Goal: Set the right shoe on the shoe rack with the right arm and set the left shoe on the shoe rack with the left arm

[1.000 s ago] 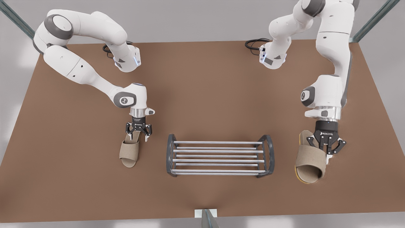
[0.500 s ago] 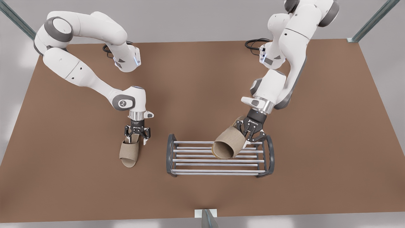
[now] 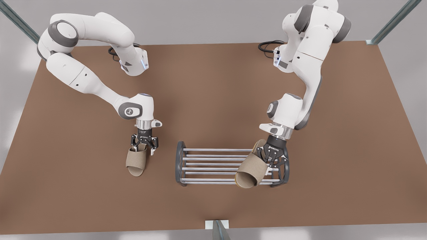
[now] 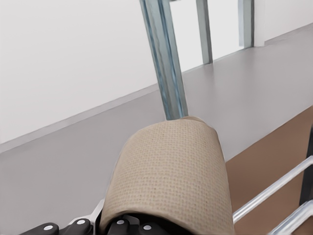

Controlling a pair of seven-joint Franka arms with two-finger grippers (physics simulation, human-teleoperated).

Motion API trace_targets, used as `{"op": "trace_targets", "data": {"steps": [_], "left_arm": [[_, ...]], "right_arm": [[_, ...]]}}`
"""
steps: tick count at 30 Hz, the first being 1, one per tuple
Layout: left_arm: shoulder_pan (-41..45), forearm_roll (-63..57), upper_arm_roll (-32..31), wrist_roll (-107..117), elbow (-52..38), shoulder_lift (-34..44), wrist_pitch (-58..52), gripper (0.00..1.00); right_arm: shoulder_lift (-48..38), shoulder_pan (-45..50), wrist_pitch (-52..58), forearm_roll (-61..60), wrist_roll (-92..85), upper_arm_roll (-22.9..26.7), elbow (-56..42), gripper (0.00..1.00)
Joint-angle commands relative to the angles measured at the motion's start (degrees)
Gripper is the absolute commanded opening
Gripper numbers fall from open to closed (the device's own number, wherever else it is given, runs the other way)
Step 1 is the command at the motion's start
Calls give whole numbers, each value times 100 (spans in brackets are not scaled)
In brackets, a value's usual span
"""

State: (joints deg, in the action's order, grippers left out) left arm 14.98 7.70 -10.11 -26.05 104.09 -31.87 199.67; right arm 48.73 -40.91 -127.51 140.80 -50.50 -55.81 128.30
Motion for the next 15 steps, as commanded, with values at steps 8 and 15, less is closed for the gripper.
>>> {"op": "trace_targets", "data": {"steps": [8,15], "left_arm": [[189,12,44,4,-11,-382,20,28],[198,12,88,13,-108,-601,20,28]], "right_arm": [[40,48,-29,9,40,61,-121,100],[58,136,-29,9,40,114,-262,100]]}}
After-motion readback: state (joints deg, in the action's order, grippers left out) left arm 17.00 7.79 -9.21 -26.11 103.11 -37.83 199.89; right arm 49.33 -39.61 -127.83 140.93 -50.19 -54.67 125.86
